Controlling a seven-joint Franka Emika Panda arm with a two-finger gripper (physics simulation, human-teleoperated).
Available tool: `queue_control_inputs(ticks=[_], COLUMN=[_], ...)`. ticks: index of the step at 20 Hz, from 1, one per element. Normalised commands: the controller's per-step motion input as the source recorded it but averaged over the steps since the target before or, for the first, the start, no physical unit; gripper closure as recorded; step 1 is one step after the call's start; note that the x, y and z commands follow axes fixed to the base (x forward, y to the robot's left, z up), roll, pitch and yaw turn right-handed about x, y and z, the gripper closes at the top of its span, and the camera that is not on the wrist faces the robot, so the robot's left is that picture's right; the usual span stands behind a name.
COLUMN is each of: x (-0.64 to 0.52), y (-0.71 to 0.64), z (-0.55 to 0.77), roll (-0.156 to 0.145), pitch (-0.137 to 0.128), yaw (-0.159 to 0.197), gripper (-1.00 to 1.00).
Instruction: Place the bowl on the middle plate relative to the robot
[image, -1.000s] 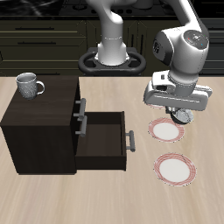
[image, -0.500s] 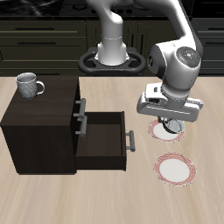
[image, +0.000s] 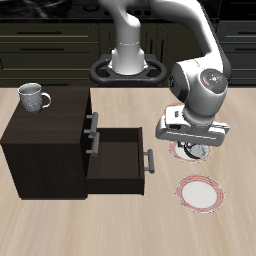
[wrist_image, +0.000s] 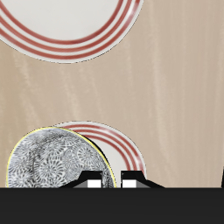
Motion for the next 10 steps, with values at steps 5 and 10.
queue_control_inputs(ticks=[5,10], x=[-0.07,-0.04], y=[0.03,0.05], z=[0.17,0.26], roll=[0.030,0.018], pitch=[-0.010,-0.036], yaw=[-0.038,-0.009], gripper=[-1.00,-1.00])
